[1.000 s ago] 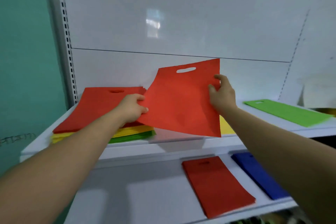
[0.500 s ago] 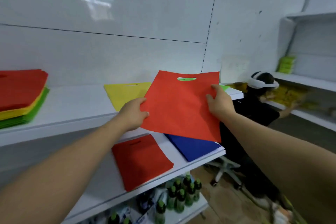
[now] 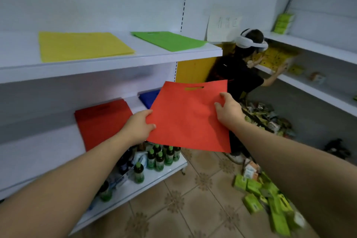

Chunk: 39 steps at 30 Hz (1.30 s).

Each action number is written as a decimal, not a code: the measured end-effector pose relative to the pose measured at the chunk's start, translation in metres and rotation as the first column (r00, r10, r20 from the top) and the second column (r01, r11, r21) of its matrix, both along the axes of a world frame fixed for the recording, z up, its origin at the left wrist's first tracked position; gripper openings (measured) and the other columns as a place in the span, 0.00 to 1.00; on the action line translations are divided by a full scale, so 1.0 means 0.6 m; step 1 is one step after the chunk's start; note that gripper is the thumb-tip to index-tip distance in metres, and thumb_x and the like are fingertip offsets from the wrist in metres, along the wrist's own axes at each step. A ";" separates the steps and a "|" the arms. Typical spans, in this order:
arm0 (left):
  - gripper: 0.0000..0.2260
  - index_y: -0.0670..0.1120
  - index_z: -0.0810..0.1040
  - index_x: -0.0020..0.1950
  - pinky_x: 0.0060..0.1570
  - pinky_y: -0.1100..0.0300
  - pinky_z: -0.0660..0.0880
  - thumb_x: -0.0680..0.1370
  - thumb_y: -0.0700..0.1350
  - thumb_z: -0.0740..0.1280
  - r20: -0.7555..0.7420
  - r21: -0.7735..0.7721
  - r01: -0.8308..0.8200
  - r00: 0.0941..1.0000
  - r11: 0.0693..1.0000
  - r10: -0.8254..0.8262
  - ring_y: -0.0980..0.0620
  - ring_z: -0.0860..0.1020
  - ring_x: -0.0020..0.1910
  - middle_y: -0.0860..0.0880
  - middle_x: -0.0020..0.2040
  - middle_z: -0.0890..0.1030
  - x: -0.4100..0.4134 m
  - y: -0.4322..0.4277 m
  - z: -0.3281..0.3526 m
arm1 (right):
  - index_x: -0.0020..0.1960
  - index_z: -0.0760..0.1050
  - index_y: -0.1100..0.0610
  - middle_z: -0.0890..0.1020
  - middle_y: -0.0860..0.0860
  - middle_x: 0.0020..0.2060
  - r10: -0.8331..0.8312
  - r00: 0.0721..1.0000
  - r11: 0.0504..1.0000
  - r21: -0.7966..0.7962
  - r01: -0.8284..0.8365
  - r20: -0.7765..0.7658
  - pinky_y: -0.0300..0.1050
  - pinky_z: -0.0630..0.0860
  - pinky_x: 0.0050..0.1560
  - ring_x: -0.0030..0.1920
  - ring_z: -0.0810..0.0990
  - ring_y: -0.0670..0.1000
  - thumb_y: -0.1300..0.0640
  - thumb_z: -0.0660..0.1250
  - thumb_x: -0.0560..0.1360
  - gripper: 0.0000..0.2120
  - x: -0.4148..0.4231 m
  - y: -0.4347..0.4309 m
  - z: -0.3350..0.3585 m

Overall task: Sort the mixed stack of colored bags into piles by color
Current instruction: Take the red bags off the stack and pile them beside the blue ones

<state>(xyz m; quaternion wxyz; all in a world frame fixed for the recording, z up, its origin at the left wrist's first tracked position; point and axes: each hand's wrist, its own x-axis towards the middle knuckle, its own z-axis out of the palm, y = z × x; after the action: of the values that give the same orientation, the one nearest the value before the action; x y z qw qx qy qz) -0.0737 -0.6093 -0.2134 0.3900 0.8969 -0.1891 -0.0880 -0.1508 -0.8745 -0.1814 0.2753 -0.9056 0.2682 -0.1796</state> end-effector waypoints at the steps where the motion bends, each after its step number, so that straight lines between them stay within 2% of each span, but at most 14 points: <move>1: 0.27 0.43 0.64 0.74 0.62 0.58 0.69 0.76 0.41 0.68 -0.012 0.008 -0.008 1.000 1.000 0.008 0.46 0.73 0.63 0.43 0.69 0.71 -0.001 0.006 -0.009 | 0.73 0.62 0.53 0.73 0.56 0.66 0.008 1.000 1.000 0.002 -0.008 -0.010 0.48 0.72 0.58 0.62 0.74 0.58 0.52 0.60 0.80 0.23 0.004 0.005 -0.009; 7: 0.26 0.42 0.66 0.73 0.62 0.60 0.68 0.76 0.40 0.69 -0.051 0.037 -0.105 0.993 0.994 0.107 0.46 0.73 0.64 0.42 0.69 0.70 0.024 0.091 -0.048 | 0.71 0.65 0.56 0.75 0.58 0.64 0.108 0.994 0.994 0.015 -0.108 -0.026 0.48 0.69 0.62 0.63 0.74 0.59 0.55 0.62 0.79 0.22 0.076 0.079 -0.052; 10: 0.26 0.43 0.66 0.73 0.58 0.63 0.68 0.77 0.40 0.68 -0.070 0.042 -0.178 0.981 0.983 0.180 0.46 0.73 0.63 0.43 0.69 0.71 0.051 0.153 -0.059 | 0.70 0.66 0.57 0.76 0.58 0.63 0.186 0.981 0.982 0.020 -0.185 -0.052 0.48 0.69 0.61 0.62 0.74 0.59 0.56 0.62 0.79 0.21 0.134 0.141 -0.069; 18: 0.23 0.44 0.67 0.72 0.53 0.60 0.73 0.77 0.39 0.66 -0.133 0.039 -0.297 0.945 0.954 0.299 0.49 0.77 0.53 0.46 0.62 0.77 0.118 0.316 -0.100 | 0.72 0.64 0.57 0.75 0.58 0.63 0.391 0.914 0.921 0.050 -0.388 -0.106 0.50 0.71 0.56 0.61 0.74 0.61 0.56 0.61 0.79 0.21 0.287 0.290 -0.115; 22: 0.22 0.42 0.68 0.71 0.49 0.65 0.70 0.77 0.39 0.66 -0.119 0.078 -0.331 0.934 0.941 0.338 0.52 0.76 0.50 0.45 0.61 0.77 0.136 0.348 -0.121 | 0.70 0.65 0.57 0.77 0.59 0.59 0.486 0.865 0.874 0.074 -0.480 -0.121 0.50 0.72 0.51 0.56 0.76 0.61 0.58 0.60 0.79 0.19 0.342 0.331 -0.145; 24: 0.24 0.42 0.66 0.72 0.55 0.62 0.71 0.77 0.42 0.67 -0.119 0.114 -0.333 0.931 0.936 0.346 0.49 0.76 0.56 0.44 0.65 0.75 0.144 0.357 -0.137 | 0.69 0.66 0.57 0.78 0.58 0.58 0.519 0.844 0.855 0.085 -0.512 -0.132 0.51 0.74 0.49 0.53 0.77 0.60 0.59 0.60 0.79 0.19 0.367 0.342 -0.162; 27: 0.27 0.43 0.63 0.75 0.66 0.54 0.68 0.77 0.46 0.67 -0.116 0.205 -0.345 0.921 0.916 0.373 0.46 0.71 0.66 0.43 0.71 0.69 0.165 0.358 -0.162 | 0.68 0.67 0.57 0.78 0.59 0.55 0.566 0.811 0.824 0.080 -0.560 -0.151 0.45 0.69 0.41 0.45 0.75 0.56 0.62 0.59 0.78 0.19 0.415 0.347 -0.193; 29: 0.28 0.42 0.62 0.75 0.67 0.55 0.66 0.78 0.46 0.66 -0.109 0.252 -0.370 0.907 0.894 0.406 0.45 0.69 0.68 0.42 0.72 0.67 0.181 0.348 -0.177 | 0.67 0.69 0.57 0.78 0.59 0.55 0.590 0.791 0.808 0.108 -0.580 -0.161 0.44 0.69 0.43 0.45 0.75 0.55 0.63 0.58 0.77 0.18 0.451 0.345 -0.216; 32: 0.28 0.41 0.61 0.75 0.66 0.58 0.64 0.78 0.46 0.67 -0.089 0.287 -0.427 0.879 0.857 0.468 0.44 0.68 0.68 0.41 0.71 0.67 0.210 0.321 -0.202 | 0.69 0.68 0.58 0.75 0.60 0.59 0.622 0.762 0.783 0.129 -0.609 -0.179 0.47 0.73 0.51 0.54 0.77 0.60 0.63 0.59 0.76 0.21 0.506 0.335 -0.251; 34: 0.28 0.41 0.61 0.75 0.66 0.56 0.64 0.78 0.46 0.67 -0.087 0.297 -0.457 0.862 0.838 0.500 0.43 0.68 0.68 0.41 0.71 0.67 0.231 0.302 -0.221 | 0.70 0.67 0.60 0.72 0.61 0.61 0.645 0.738 0.764 0.140 -0.630 -0.199 0.47 0.73 0.54 0.55 0.77 0.61 0.64 0.60 0.76 0.22 0.539 0.327 -0.274; 39: 0.25 0.40 0.68 0.69 0.59 0.52 0.71 0.75 0.47 0.69 -0.053 0.345 -0.488 0.842 0.801 0.536 0.39 0.75 0.58 0.38 0.60 0.75 0.276 0.269 -0.273 | 0.72 0.64 0.59 0.65 0.61 0.67 0.717 0.644 0.689 0.133 -0.712 -0.265 0.45 0.72 0.56 0.56 0.76 0.60 0.59 0.61 0.79 0.22 0.612 0.308 -0.326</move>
<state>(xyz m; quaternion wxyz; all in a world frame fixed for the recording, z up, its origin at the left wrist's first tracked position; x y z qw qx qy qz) 0.0917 -0.4479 -0.3769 0.2621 0.9562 0.1070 -0.0745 0.2162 -0.6898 -0.3770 0.2878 -0.9514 -0.0710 0.0837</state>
